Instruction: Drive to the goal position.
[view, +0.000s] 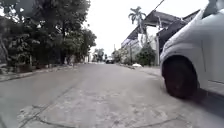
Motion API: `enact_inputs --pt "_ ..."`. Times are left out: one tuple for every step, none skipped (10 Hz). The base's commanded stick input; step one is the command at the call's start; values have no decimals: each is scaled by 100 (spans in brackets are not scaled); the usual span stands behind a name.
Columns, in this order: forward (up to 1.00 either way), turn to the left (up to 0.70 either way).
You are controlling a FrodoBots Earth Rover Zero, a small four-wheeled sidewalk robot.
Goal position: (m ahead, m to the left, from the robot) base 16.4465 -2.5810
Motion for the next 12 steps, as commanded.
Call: enact_inputs --pt "100 0" --pt "100 0" --pt "100 0" --pt "100 0" --pt "100 0" --pt "100 0" --pt "100 0" --pt "100 0" --pt "100 0" --pt "100 3" --pt "100 10" --pt "100 17"
